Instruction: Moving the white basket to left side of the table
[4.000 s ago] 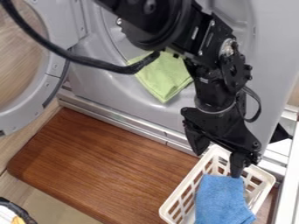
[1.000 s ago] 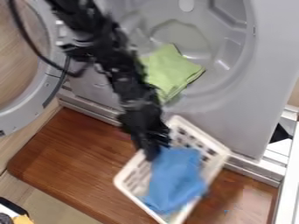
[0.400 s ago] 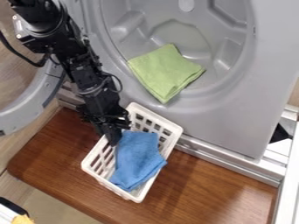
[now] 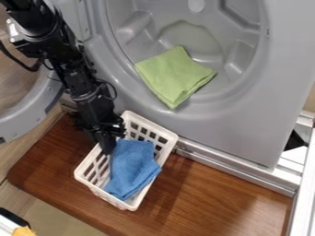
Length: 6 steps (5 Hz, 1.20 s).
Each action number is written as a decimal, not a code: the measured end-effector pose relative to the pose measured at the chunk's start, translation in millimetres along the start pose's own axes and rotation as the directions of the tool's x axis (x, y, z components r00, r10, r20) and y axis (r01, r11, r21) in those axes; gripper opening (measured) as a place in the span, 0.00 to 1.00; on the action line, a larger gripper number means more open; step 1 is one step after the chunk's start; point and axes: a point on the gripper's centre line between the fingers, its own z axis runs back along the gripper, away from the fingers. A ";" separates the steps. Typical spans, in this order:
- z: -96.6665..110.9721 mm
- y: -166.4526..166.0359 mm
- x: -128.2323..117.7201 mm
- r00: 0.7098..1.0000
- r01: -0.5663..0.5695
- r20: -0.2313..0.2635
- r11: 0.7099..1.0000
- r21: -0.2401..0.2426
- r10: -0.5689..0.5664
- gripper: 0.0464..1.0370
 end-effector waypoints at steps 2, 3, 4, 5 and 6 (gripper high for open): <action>-0.1 0.3 -3.7 1.000 -0.017 -0.020 1.000 -0.012 0.017 0.28; 0.3 0.9 -4.0 0.999 -0.029 -0.027 1.000 -0.006 0.029 0.58; 3.4 3.9 -6.5 0.998 -0.061 -0.034 0.998 0.021 0.062 0.88; 7.0 4.5 -8.3 0.997 -0.069 -0.035 0.997 0.035 0.070 0.98; 15.2 1.7 -10.3 0.996 -0.069 -0.044 0.995 0.077 0.072 0.97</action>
